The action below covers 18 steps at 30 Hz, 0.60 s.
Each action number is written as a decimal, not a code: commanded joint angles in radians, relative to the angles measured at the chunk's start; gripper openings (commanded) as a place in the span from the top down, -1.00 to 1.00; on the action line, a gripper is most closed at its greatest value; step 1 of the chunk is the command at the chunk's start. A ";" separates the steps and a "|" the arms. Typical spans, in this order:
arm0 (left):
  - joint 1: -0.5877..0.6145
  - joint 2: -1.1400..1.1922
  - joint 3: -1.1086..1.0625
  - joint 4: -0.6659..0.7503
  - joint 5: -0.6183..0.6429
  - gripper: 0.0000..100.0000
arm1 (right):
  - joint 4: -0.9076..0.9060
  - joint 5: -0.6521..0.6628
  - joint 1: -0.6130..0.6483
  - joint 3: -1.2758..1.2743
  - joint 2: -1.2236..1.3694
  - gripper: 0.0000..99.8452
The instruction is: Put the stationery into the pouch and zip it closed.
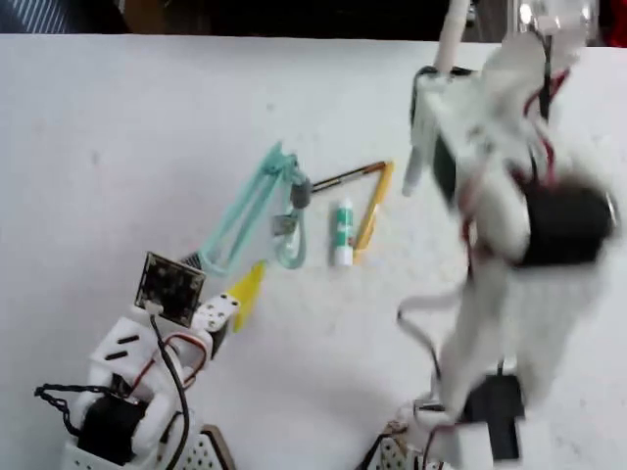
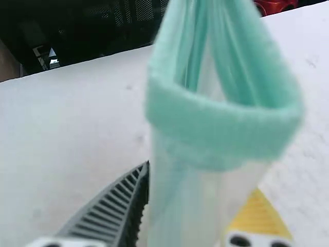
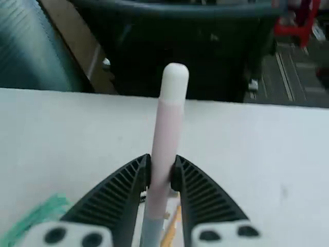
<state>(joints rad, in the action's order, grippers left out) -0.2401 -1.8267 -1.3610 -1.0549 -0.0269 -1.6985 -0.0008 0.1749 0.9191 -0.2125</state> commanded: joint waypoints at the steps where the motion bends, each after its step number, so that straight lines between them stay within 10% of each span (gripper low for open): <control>1: 0.005 -0.001 0.035 -0.008 0.012 0.55 | -0.013 0.014 0.096 0.009 -0.154 0.97; 18: 0.005 -0.001 0.034 -0.008 0.012 0.55 | -0.016 0.014 0.165 0.003 -0.418 0.96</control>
<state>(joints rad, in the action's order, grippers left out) -0.2401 -1.8267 -1.3610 -1.0549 -0.0269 -1.7001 -0.0008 0.3314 0.9206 -0.6114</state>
